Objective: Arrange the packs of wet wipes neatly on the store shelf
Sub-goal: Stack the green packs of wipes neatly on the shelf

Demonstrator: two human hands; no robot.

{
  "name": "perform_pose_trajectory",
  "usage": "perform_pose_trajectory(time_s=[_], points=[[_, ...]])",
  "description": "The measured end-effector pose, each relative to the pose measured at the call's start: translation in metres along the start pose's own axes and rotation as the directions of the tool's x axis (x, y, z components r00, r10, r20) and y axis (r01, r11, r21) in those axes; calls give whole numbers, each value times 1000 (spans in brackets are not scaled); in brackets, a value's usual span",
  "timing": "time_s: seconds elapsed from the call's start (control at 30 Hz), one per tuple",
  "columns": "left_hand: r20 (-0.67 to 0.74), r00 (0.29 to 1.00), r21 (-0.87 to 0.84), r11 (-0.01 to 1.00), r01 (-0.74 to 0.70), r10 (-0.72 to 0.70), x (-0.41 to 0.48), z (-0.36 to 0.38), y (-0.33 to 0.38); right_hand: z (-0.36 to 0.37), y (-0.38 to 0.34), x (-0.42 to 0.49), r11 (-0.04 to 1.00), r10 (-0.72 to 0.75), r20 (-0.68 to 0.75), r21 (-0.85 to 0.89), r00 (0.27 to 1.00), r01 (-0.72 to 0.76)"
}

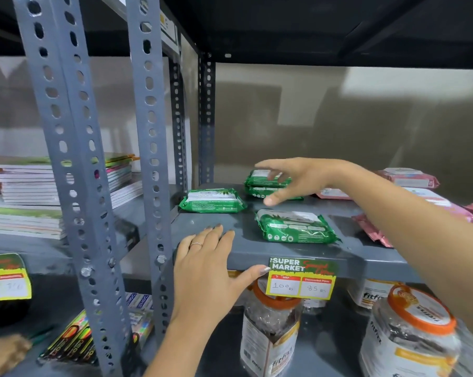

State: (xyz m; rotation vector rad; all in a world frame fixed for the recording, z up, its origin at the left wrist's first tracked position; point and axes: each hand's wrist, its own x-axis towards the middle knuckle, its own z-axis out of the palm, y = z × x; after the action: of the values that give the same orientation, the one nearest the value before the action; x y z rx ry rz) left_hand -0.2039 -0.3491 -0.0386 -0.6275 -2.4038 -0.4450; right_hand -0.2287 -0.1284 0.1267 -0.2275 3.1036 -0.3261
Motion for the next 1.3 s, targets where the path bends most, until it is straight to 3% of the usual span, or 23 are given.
perform_pose_trajectory(time_s=[0.1,0.37,0.5,0.7,0.87,1.3], points=[[-2,1000,-7,1000,-5,5,0,-1,-1,10,-19,40,997,-60,-68,-41,996,58],[-25,1000,-31,999,-18,17,2,3,-2,45,-52,121,997,-32,165,-68,986,44],[-35,999,-37,999,-15,14,3,5,-3,47,-52,125,998,-56,155,10,986,55],[-46,999,-21,1000,-13,12,3,6,-4,12,-39,80,996,-91,71,-9,993,92],[-43,999,-19,1000,-3,2,1,3,-2,-17,-13,10,998,-55,100,15,993,54],[-61,998,6,1000,-12,13,0,2,-1,11,16,-62,999,-18,84,30,996,16]])
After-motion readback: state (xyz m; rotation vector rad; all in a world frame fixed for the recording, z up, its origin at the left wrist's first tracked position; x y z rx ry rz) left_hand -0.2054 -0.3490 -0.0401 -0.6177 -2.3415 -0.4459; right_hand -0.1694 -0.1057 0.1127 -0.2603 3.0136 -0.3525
